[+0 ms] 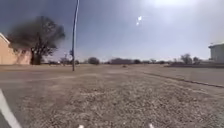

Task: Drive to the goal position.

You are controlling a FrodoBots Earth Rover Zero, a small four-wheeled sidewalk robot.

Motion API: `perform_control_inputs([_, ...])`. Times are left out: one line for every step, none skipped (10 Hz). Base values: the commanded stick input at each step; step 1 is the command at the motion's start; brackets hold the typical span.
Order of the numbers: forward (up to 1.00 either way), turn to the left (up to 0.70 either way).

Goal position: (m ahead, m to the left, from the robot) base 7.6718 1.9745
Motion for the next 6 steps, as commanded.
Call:
perform_control_inputs([0.70, 0.00])
perform_control_inputs([0.70, 0.00])
perform_control_inputs([0.70, 0.00])
perform_control_inputs([0.70, 0.00])
perform_control_inputs([0.70, 0.00])
perform_control_inputs([0.70, 0.00])
